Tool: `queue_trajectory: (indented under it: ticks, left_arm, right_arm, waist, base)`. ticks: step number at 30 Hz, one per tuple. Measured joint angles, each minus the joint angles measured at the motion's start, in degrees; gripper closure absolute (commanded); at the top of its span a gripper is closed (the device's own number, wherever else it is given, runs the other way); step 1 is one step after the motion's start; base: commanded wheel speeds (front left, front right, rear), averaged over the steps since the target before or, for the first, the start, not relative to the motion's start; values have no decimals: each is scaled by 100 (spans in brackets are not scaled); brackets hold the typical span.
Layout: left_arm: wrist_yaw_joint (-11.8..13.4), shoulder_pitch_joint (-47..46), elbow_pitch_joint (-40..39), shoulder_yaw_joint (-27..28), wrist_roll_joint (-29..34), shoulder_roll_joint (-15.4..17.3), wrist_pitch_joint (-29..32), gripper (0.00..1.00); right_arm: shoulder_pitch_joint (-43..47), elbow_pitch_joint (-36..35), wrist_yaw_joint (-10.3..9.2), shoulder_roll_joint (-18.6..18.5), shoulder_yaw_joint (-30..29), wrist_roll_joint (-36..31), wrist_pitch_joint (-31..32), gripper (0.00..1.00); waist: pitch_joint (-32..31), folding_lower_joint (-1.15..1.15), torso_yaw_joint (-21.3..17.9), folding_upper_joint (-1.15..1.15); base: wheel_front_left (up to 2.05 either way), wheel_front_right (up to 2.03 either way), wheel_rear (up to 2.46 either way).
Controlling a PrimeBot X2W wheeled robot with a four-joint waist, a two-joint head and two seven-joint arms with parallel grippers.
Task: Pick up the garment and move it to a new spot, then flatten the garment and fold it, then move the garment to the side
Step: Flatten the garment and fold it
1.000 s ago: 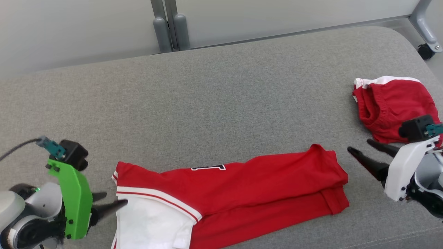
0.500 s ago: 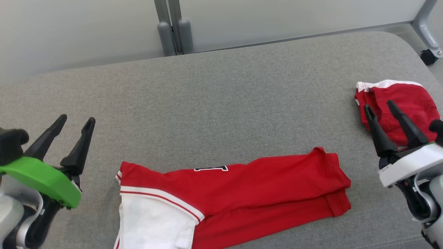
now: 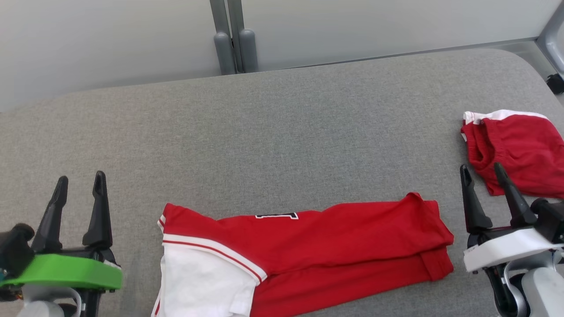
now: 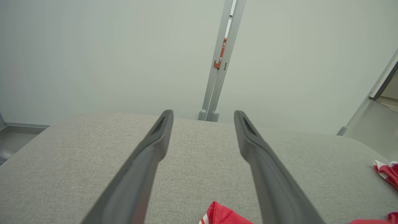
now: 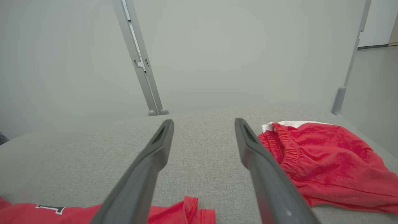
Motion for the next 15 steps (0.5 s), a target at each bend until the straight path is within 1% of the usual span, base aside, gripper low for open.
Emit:
queue_trajectory:
  ticks: [2,5,9,13,15]
  left_arm:
    - [-166,297,77,338,414,-412,-1,0]
    - [-470,636,216,655,846,-875,0,0]
    - [-842,766,385,978,1227,-1338,-1,0]
    - [-1165,822,567,1165,1485,-1629,-1,0]
    - [-1305,818,654,1260,1588,-1739,-1,0]
  right_arm:
    - [124,33,0,120,-32,-118,0,0]
    - [196,97,0,187,-91,-234,0,0]
    - [195,168,0,183,-172,-311,81,0]
    - [164,259,-1,170,-100,-359,315,0]
    - [109,388,1,182,-31,-324,567,0]
  waist:
    - [-34,0,16,0]
    - [-76,0,33,0]
    - [-104,0,60,0]
    - [-81,0,74,0]
    - [-51,0,87,0]
  base:
    - [0,0,0]
    - [0,0,0]
    - [0,0,0]
    - [0,0,0]
    - [0,0,0]
